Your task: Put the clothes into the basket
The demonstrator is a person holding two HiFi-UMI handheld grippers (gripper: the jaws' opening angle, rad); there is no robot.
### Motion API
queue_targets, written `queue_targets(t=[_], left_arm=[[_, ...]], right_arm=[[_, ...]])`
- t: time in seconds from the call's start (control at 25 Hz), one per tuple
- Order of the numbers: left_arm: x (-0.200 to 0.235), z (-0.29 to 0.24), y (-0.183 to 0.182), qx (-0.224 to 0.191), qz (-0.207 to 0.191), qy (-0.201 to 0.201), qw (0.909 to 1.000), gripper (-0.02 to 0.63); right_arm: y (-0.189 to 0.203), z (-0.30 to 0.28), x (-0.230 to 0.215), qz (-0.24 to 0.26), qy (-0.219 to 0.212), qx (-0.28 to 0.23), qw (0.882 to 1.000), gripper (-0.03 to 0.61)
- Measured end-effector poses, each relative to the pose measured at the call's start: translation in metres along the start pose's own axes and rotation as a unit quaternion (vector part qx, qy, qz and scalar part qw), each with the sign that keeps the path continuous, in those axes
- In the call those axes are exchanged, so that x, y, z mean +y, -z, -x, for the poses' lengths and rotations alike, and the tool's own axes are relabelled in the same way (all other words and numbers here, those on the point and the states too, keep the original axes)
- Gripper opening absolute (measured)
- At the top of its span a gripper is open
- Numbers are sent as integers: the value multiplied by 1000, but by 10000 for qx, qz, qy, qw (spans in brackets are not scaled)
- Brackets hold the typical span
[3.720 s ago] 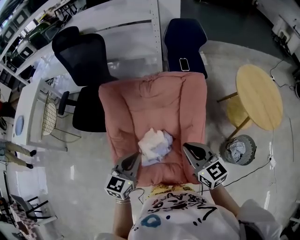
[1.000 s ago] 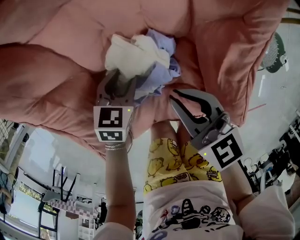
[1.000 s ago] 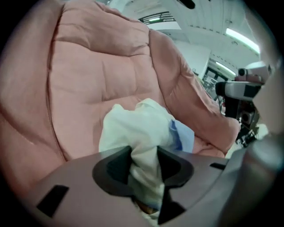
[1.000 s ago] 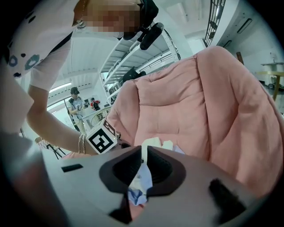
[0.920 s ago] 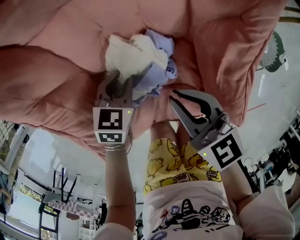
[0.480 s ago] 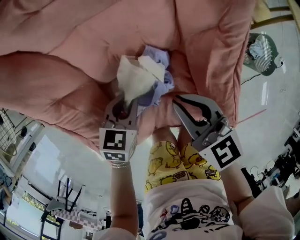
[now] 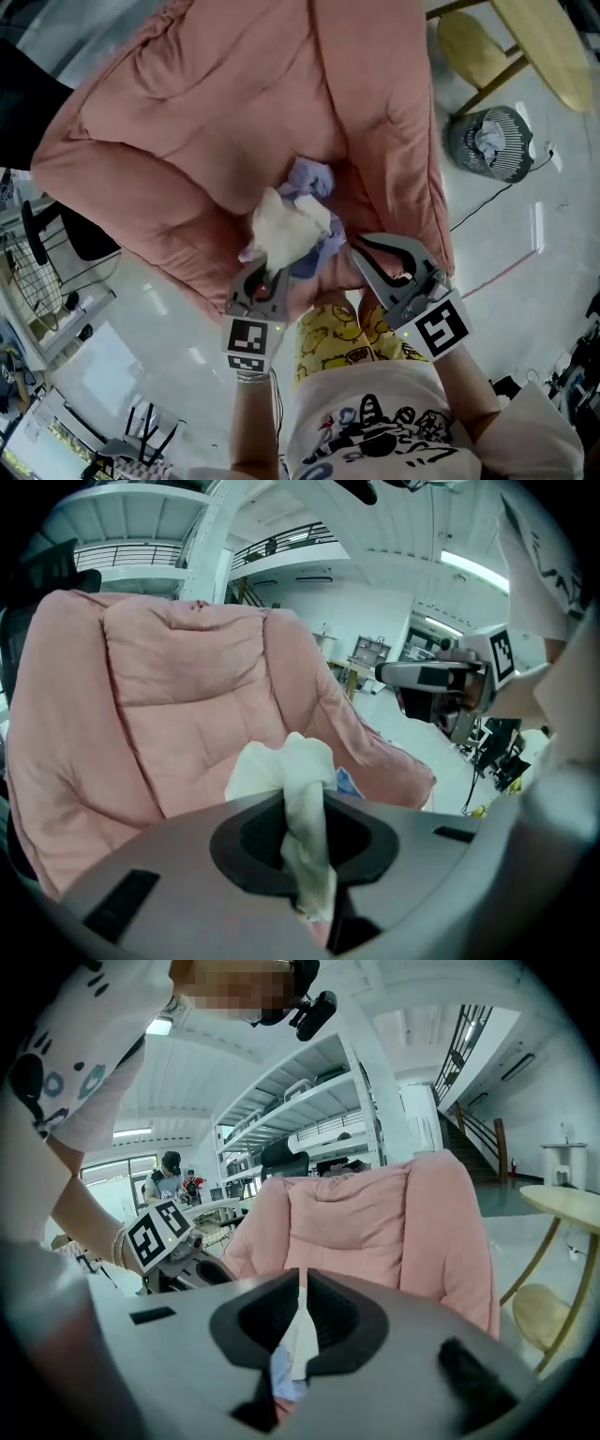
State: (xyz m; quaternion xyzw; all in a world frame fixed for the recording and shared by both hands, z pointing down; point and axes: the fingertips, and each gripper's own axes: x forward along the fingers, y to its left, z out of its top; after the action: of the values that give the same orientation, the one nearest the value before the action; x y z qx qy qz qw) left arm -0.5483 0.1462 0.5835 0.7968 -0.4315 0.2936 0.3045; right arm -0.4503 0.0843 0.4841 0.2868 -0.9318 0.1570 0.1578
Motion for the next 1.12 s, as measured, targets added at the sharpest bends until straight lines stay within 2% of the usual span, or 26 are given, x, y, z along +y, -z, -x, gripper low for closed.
queue_targets(t=[0.28,0.68,0.96,1.12], left_arm=[[-23,40,-33,-192,-177,56,9996,67],[-56,76,-100,-634,-695,660,9934,67],[-100,76,-160,-942,-1150,792,9857,67],[-141,74,-198,-1154,-1354,936,9796,66]], right_arm=[[-33,45,1,82,284,-229,9993,31],[-77,98,8,176,934,-512,9942,31],[-80,155,-21,-9,1416,-674,9876,31],[-86,198,-41,116,1638,-837,9829,31]])
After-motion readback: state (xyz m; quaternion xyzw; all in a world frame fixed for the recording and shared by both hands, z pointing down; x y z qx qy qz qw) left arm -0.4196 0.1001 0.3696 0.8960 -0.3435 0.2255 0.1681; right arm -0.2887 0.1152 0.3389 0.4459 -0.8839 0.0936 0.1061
